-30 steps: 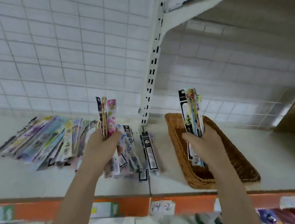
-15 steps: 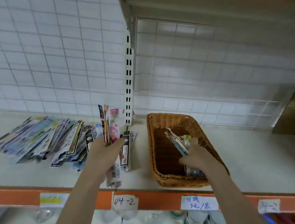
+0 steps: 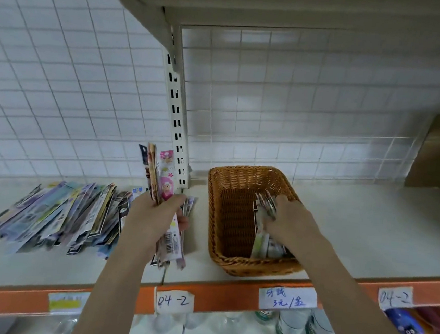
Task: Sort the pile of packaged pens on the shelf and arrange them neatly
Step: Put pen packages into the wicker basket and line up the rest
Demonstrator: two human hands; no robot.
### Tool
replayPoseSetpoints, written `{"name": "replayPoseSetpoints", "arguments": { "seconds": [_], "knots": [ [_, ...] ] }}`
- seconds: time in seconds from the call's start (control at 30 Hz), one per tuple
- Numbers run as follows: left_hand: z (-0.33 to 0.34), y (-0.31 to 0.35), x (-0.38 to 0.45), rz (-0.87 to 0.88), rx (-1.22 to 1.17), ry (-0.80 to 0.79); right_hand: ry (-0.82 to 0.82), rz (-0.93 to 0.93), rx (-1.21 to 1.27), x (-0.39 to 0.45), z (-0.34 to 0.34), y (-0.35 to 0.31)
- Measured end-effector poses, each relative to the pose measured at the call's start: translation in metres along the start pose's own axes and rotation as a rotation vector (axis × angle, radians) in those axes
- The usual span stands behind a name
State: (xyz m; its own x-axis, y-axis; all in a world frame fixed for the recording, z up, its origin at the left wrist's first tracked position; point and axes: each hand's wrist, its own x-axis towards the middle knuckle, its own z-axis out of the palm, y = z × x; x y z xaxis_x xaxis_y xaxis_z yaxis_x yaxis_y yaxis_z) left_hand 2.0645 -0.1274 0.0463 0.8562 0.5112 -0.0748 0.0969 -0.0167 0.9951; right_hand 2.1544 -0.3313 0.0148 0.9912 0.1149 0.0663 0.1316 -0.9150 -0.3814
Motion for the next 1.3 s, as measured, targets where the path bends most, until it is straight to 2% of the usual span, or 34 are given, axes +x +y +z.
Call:
{"name": "replayPoseSetpoints", "arguments": {
  "seconds": [0.1,0.27,0.37,0.5,0.63,0.8,0.97,1.17,1.3],
  "knots": [
    [0.022,0.015,0.003,0.021,0.013,-0.061,0.12,-0.043,0.005,0.002,-0.013,0.005],
    [0.071,0.031,0.011,-0.048,0.093,-0.287,0.368,-0.014,0.086,0.015,-0.02,0.042],
    [0.097,0.026,0.013,-0.086,0.222,-0.365,0.387,0.069,0.146,0.02,-0.008,0.078],
    [0.115,0.012,0.018,-0.131,0.455,-0.393,0.311,0.164,0.122,0.02,0.02,0.107],
    [0.12,0.0,0.02,-0.049,0.767,-0.333,0.291,0.116,0.073,0.022,0.028,0.107],
    [0.119,-0.004,0.018,0.002,0.853,-0.343,0.248,0.108,-0.008,0.024,0.031,0.108],
    [0.118,-0.013,0.014,0.259,0.996,-0.268,0.297,0.104,0.123,0.023,0.026,0.108],
    [0.088,-0.015,0.017,0.551,0.863,-0.092,0.313,0.047,0.306,0.021,-0.007,0.09],
    [0.045,-0.023,0.018,0.532,0.772,0.006,0.305,-0.09,0.315,0.017,-0.026,0.042]
  ]
}}
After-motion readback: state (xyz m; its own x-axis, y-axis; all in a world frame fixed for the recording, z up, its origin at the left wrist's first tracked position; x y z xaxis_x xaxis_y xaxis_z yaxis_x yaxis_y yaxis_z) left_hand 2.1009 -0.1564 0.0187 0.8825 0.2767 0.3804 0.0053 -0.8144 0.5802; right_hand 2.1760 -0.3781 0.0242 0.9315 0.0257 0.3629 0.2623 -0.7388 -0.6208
